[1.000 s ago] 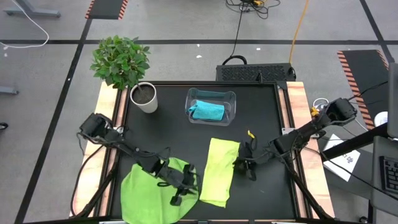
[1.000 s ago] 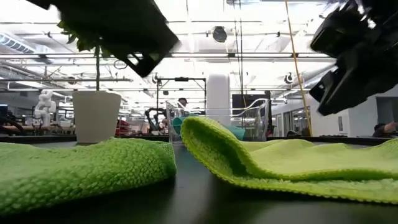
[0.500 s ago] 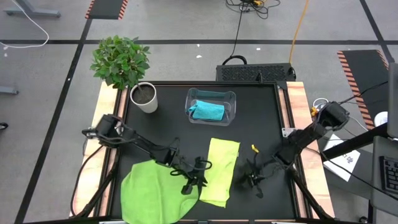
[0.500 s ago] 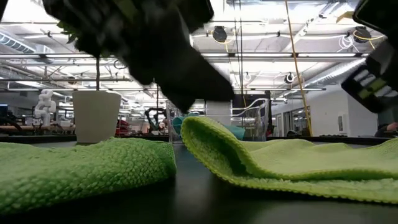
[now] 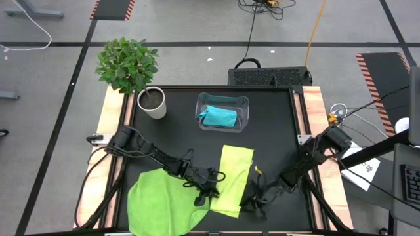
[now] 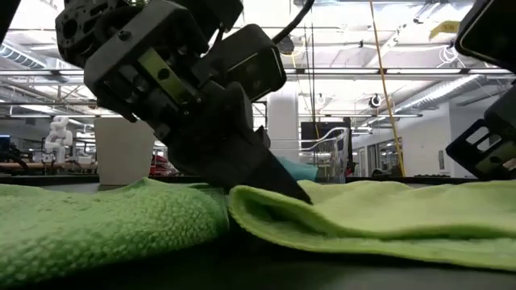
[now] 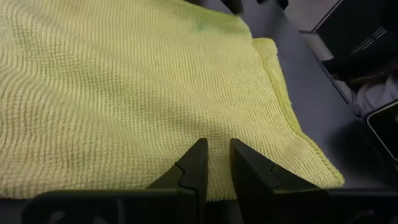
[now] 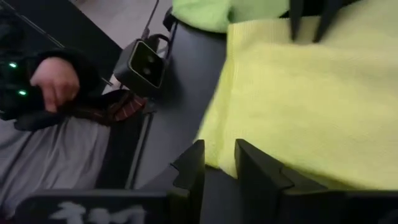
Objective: Fold microfiber towels
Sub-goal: Fold the light green towel
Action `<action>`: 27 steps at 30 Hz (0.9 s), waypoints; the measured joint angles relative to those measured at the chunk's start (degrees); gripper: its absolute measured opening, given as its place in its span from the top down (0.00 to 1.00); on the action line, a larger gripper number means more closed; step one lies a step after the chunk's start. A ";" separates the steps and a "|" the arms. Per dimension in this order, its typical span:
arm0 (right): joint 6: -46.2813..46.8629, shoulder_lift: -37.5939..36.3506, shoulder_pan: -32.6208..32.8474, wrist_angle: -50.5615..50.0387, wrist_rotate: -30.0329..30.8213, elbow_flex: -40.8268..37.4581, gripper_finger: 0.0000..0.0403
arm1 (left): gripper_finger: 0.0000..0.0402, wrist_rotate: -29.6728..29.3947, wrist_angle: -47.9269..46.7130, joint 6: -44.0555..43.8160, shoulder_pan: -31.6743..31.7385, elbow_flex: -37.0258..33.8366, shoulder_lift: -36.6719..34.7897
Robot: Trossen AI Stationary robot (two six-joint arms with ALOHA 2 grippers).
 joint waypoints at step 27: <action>-3.46 -10.84 3.31 -15.47 1.20 6.32 0.68 | 0.82 -0.17 1.60 1.33 0.02 -0.02 2.04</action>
